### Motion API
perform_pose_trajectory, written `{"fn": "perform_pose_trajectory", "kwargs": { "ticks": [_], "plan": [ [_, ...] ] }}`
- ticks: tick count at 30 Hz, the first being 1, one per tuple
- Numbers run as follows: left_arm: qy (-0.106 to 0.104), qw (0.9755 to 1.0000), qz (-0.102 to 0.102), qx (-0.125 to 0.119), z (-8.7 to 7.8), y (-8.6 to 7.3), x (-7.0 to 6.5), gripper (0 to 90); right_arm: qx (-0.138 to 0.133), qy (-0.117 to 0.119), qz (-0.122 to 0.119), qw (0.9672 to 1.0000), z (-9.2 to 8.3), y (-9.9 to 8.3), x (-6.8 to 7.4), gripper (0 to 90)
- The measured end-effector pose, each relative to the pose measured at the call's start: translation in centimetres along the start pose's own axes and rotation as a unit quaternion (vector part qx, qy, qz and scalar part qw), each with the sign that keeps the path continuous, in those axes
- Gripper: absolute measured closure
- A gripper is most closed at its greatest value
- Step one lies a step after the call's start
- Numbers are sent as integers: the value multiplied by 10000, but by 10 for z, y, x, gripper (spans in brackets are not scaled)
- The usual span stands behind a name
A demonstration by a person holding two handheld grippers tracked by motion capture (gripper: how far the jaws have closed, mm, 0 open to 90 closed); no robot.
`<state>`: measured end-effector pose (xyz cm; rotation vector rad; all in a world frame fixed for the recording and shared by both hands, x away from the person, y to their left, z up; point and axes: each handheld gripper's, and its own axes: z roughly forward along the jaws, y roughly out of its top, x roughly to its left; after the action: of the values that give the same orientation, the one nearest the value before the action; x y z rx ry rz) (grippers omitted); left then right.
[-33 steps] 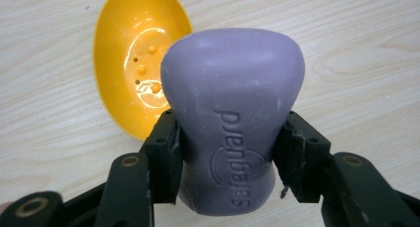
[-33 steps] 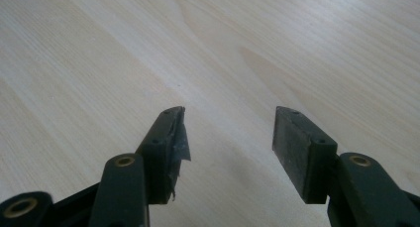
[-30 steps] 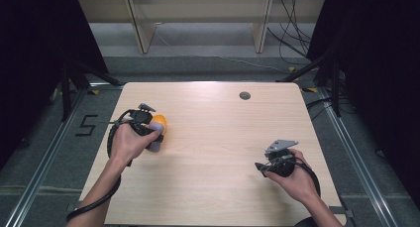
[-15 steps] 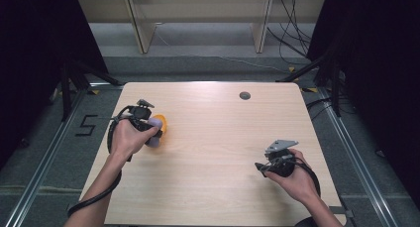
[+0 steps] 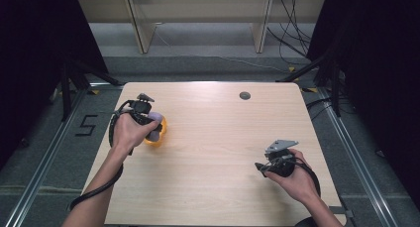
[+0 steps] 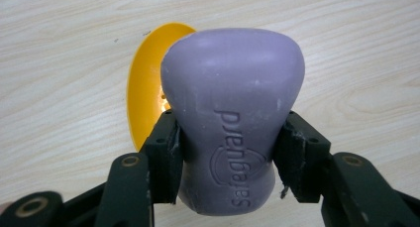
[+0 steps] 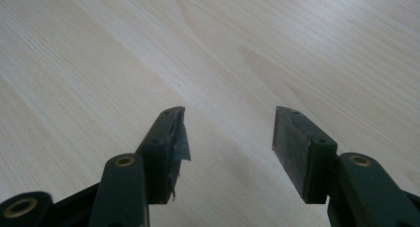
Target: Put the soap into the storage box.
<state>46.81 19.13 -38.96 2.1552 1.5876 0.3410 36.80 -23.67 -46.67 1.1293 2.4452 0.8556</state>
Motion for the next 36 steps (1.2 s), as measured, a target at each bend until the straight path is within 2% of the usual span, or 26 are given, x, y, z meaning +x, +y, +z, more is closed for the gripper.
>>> {"fn": "perform_pose_trajectory", "kwargs": {
  "ticks": [8,9,11,12,14,17,18,23,25,36],
  "plan": [
    [55,10000,-72,-19,3,4,4,487,-8,-5,4,10000,0,0,0,465],
    [60,10000,-20,-7,4,4,5,486,-7,-5,13,10000,0,0,0,465],
    [87,9999,-65,-14,6,4,6,487,-6,-4,7,10000,0,0,0,465],
    [64,9997,-212,-122,9,4,5,487,-7,-6,3,10000,0,0,0,465],
    [107,9999,-13,3,9,5,9,487,-3,-4,6,10000,0,0,0,465],
    [108,9999,-14,-19,10,5,9,487,17,37,61,10000,0,0,0,465],
    [88,9998,-173,-87,13,4,8,487,3,1,8,10000,0,0,0,465],
    [133,9997,-178,-64,17,5,11,487,8,2,12,10000,0,0,0,465],
    [108,9997,-174,-92,20,5,13,486,40,57,97,9999,0,0,1,465],
    [138,9998,-163,-66,23,7,16,487,44,47,81,9999,0,0,1,465]
  ]
}}
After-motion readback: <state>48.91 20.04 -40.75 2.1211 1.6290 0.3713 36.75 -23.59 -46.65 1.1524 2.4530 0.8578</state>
